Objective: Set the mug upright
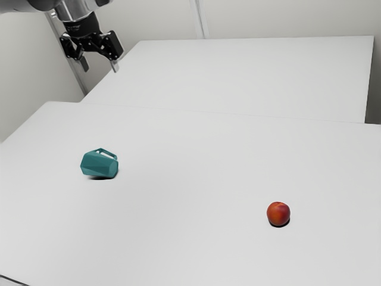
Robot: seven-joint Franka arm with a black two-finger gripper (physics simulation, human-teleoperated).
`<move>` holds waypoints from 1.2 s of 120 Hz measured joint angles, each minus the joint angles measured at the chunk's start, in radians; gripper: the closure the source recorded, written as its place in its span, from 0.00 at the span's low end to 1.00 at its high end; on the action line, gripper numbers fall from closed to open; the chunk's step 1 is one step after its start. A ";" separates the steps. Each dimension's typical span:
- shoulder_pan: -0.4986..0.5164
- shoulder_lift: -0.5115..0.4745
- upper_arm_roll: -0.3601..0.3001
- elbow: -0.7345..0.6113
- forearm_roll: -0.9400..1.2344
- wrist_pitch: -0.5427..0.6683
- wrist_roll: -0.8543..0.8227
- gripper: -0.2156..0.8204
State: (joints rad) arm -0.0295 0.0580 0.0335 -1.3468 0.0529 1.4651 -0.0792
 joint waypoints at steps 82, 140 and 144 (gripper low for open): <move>0.176 0.304 0.426 -0.067 -0.604 -0.002 0.357 0.21; 0.323 0.484 0.472 -0.193 -0.907 -0.012 0.798 0.21; 0.323 0.484 0.476 -0.196 -0.911 -0.012 0.826 0.21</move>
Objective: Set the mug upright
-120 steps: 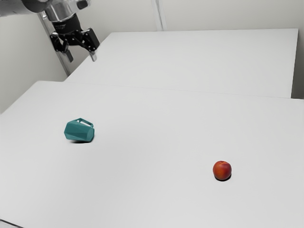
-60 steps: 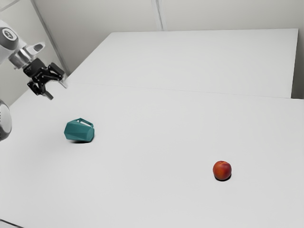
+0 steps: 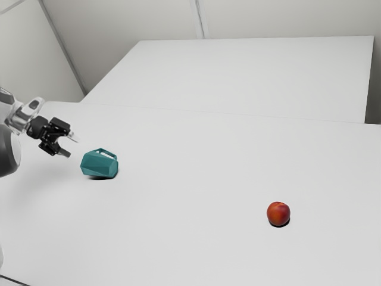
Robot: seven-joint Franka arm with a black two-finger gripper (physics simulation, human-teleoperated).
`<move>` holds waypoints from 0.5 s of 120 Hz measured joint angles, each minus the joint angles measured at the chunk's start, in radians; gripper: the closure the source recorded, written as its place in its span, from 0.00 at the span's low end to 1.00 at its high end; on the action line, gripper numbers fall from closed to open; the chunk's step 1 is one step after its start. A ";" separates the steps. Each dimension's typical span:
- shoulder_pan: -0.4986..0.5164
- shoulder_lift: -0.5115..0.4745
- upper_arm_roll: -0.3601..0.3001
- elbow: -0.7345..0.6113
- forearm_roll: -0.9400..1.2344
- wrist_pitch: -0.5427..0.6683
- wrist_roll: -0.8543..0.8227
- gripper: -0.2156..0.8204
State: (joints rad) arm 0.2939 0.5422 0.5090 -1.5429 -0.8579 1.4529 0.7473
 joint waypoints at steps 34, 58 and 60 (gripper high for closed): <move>0.018 0.054 0.006 -0.058 -0.168 -0.006 0.182 0.21; 0.015 0.055 0.005 -0.089 -0.229 -0.011 0.240 0.21; 0.014 0.055 0.005 -0.091 -0.230 -0.012 0.244 0.21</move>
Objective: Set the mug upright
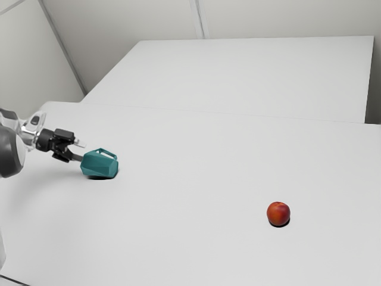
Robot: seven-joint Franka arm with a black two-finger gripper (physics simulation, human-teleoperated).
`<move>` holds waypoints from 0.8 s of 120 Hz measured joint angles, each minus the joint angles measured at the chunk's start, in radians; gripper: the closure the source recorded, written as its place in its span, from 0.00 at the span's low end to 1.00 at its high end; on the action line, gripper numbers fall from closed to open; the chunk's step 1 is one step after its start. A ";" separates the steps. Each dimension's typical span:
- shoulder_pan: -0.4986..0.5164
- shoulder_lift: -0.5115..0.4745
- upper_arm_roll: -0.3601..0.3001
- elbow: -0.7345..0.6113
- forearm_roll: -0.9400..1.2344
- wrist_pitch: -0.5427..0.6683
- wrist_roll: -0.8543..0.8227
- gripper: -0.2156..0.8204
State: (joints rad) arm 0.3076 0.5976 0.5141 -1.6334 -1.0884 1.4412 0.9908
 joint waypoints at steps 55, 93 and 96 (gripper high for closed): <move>-0.043 -0.004 -0.023 -0.028 0.004 0.018 0.044 0.32; -0.043 -0.004 -0.026 -0.054 0.025 0.031 0.039 0.85; -0.043 -0.004 -0.026 -0.055 0.027 0.032 0.038 0.86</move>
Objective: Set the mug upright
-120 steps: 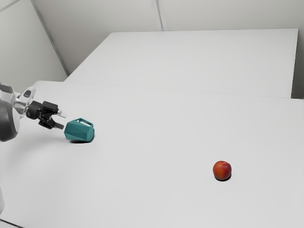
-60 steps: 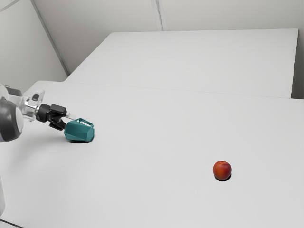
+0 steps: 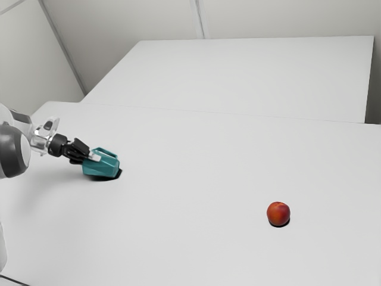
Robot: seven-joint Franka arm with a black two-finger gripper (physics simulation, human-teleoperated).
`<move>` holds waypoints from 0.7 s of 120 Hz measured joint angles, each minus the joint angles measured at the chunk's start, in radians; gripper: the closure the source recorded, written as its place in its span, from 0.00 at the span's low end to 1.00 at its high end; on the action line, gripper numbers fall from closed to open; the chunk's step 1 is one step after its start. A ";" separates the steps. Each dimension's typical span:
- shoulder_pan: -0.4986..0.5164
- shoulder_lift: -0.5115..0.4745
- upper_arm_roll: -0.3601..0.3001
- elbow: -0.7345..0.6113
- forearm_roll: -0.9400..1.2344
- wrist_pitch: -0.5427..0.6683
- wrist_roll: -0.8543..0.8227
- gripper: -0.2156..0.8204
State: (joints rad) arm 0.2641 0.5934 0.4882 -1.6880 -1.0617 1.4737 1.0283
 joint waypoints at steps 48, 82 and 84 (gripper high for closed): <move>-0.029 -0.113 -0.042 0.013 0.044 0.016 -0.031 0.93; -0.081 -0.252 -0.317 0.174 0.594 0.181 -0.161 0.93; -0.084 -0.256 -0.334 0.175 0.637 0.195 -0.174 0.93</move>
State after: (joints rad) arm 0.1800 0.3371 0.1542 -1.5126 -0.4248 1.6690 0.8547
